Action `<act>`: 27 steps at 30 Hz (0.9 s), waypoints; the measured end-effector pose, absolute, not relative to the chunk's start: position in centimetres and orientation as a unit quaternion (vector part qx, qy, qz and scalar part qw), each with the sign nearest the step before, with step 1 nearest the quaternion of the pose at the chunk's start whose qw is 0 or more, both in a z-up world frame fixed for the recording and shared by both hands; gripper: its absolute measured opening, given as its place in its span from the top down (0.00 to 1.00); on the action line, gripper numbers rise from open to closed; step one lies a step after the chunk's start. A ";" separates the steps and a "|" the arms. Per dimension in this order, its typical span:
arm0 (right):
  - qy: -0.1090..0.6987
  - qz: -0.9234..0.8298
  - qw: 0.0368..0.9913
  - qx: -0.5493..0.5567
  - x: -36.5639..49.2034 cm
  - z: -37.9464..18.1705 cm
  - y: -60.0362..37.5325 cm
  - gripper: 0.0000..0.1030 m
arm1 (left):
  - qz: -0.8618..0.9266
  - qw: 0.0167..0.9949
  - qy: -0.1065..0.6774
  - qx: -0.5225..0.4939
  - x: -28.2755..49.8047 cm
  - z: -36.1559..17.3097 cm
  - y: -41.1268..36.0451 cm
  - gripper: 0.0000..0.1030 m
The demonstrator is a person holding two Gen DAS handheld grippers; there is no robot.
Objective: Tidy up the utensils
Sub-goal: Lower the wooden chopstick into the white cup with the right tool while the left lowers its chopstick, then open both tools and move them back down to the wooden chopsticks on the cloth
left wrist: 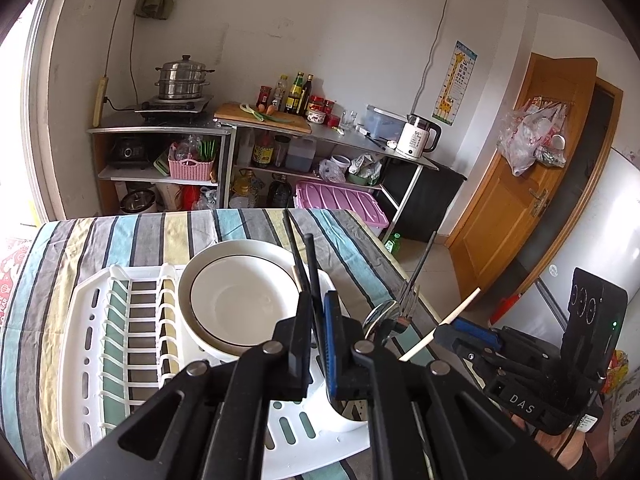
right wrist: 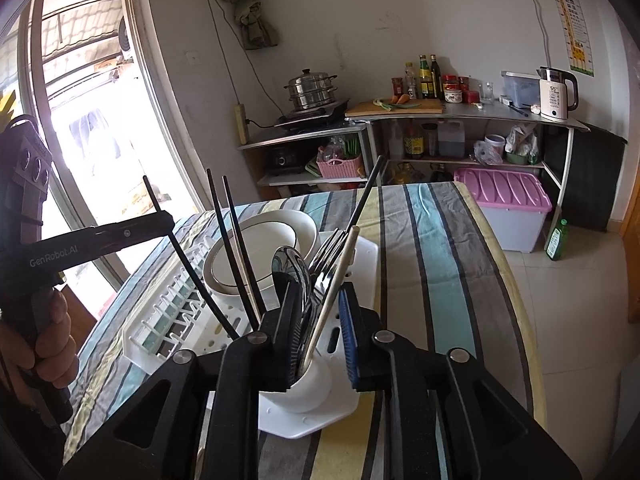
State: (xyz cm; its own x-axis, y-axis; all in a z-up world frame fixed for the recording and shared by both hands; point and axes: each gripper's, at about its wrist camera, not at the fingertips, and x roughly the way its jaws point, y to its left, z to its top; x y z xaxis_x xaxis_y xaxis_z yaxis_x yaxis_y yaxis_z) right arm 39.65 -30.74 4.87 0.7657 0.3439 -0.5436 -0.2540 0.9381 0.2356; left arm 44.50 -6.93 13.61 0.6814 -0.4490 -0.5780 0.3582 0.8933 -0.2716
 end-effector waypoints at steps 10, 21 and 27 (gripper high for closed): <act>0.307 0.157 0.935 0.085 37.4 4.6 -31.4 0.77 | -0.221 0.916 0.329 -0.062 41.2 13.2 -5.3 0.85; 0.302 0.164 0.935 0.084 30.0 3.9 -30.3 0.77 | -0.210 0.917 0.337 -0.042 33.5 10.5 -2.2 0.85; 0.315 0.178 0.929 0.076 26.1 2.8 -28.4 0.77 | -0.201 0.909 0.362 -0.035 29.7 7.2 -0.4 0.85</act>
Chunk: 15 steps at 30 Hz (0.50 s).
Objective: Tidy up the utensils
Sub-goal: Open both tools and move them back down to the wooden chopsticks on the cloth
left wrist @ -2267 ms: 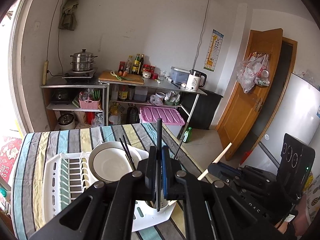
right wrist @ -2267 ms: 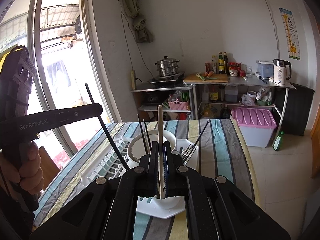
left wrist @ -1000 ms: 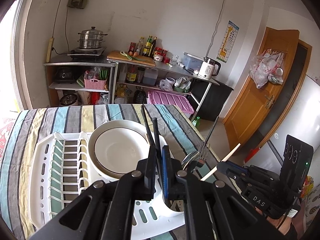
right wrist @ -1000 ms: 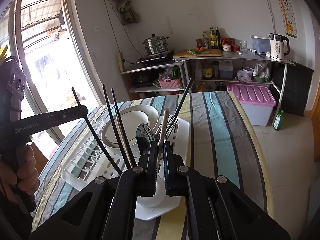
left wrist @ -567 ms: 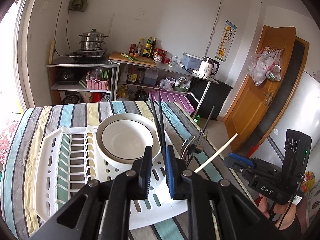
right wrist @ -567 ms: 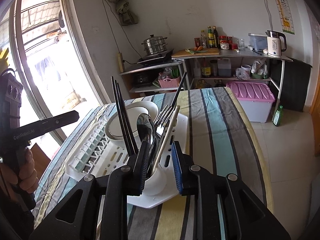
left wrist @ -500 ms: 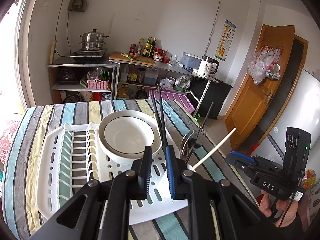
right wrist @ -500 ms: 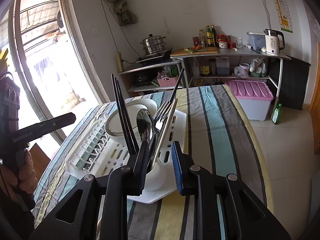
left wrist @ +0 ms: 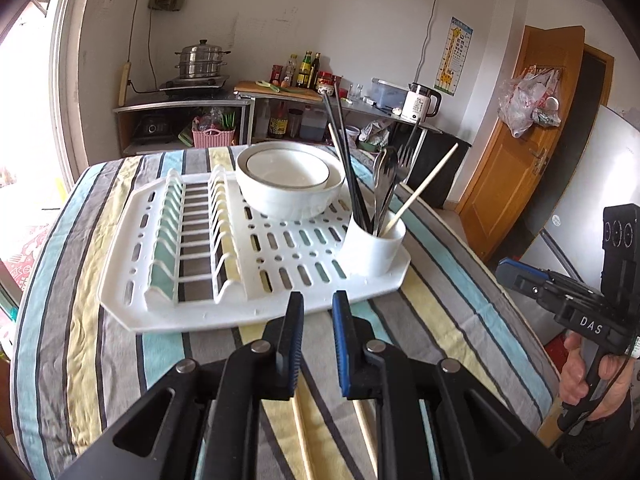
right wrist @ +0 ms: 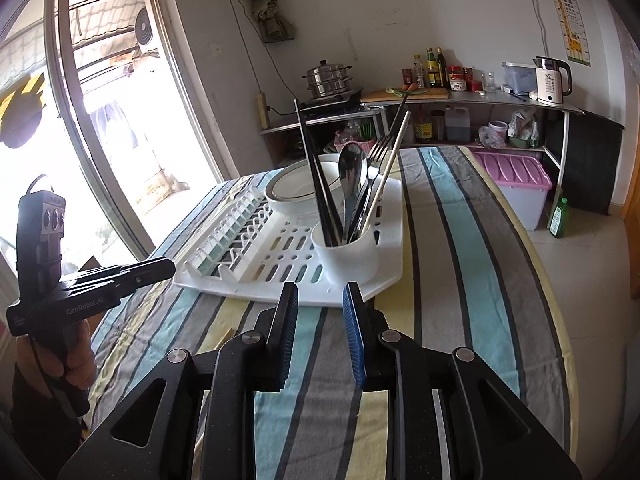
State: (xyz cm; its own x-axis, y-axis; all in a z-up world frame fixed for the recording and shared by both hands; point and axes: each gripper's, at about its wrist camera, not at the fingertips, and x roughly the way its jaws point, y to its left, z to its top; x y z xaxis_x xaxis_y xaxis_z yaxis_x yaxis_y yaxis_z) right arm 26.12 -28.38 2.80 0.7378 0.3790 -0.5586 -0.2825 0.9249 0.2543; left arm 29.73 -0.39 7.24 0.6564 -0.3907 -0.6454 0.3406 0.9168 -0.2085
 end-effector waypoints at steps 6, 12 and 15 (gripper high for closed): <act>0.336 0.195 0.918 0.073 23.7 1.4 -26.5 0.77 | -0.184 0.900 0.394 -0.042 27.8 4.5 1.3 0.85; 0.357 0.206 0.908 0.072 22.8 -0.2 -24.9 0.77 | -0.178 0.891 0.416 -0.037 26.8 2.9 1.6 0.85; 0.370 0.209 0.903 0.071 22.7 -1.0 -24.0 0.77 | -0.179 0.886 0.426 -0.030 26.5 2.2 1.2 0.85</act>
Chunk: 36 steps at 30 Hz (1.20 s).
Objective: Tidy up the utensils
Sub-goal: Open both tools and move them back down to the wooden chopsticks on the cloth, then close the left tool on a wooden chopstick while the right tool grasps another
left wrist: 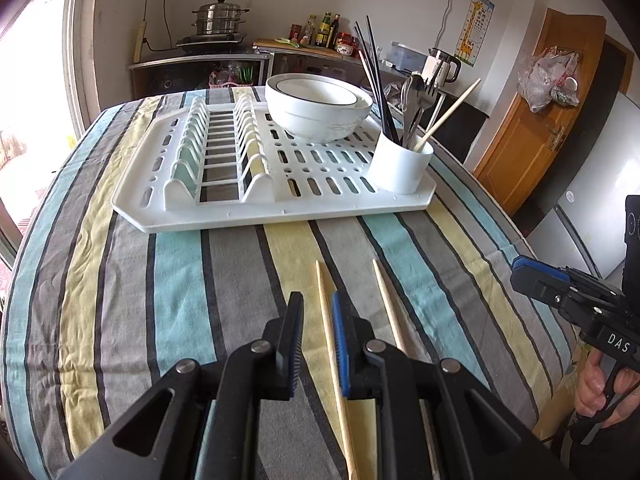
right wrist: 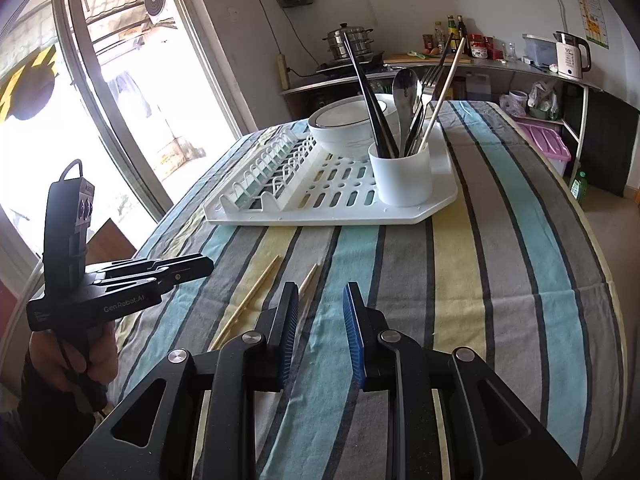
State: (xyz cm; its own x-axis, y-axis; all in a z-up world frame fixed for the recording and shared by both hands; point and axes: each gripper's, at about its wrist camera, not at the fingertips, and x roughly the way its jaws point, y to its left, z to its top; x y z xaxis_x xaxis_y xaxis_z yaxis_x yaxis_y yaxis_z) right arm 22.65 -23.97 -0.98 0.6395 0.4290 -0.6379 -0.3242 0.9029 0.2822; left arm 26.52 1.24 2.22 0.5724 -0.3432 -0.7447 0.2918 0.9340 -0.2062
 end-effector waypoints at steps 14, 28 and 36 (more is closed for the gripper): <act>0.401 0.211 0.889 0.071 23.9 -3.1 -22.1 0.77 | -0.181 0.860 0.477 -0.013 28.5 -1.4 -0.5 0.85; 0.409 0.208 0.886 0.072 24.9 -3.6 -21.8 0.77 | -0.161 0.854 0.490 0.068 29.2 -1.7 -2.8 0.88; 0.426 0.201 0.880 0.059 25.3 -4.1 -21.0 0.77 | -0.163 0.850 0.498 0.054 29.5 -1.5 -2.0 0.94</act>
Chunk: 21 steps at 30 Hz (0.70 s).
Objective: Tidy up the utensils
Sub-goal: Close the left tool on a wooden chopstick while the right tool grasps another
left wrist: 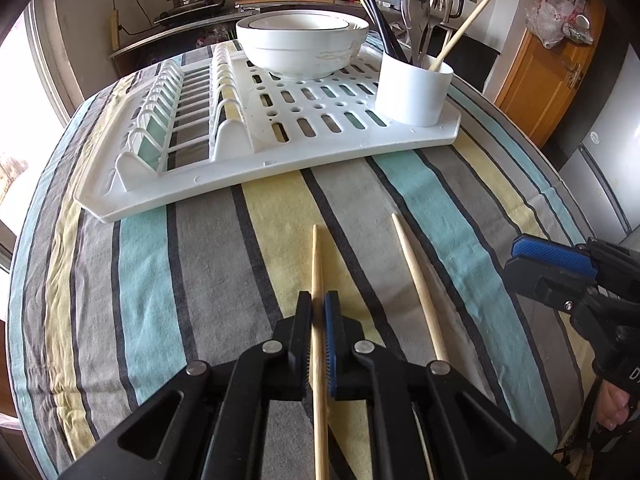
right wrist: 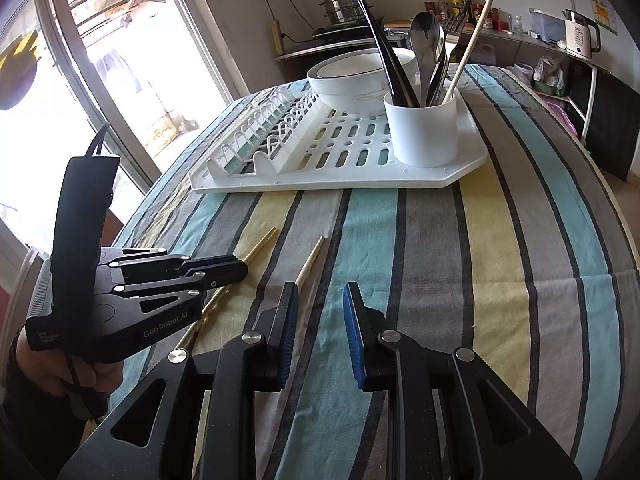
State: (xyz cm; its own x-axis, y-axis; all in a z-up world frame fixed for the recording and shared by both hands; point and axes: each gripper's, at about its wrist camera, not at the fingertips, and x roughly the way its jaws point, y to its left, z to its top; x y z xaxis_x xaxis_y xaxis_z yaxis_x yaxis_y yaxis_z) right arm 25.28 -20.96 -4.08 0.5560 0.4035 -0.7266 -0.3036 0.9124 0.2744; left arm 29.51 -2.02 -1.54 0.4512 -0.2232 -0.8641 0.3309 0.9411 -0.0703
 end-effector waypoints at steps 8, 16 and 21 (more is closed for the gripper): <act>0.460 0.196 0.866 0.029 26.4 -5.0 -18.7 0.77 | -0.166 0.862 0.479 0.026 28.9 -0.1 -0.4 0.94; 0.492 0.173 0.853 0.010 27.9 -6.2 -17.1 0.77 | -0.165 0.873 0.459 0.002 28.4 1.6 2.0 0.94; 0.505 0.163 0.848 -0.014 28.3 -6.5 -15.5 0.77 | -0.167 0.877 0.451 -0.014 28.4 2.2 3.2 0.94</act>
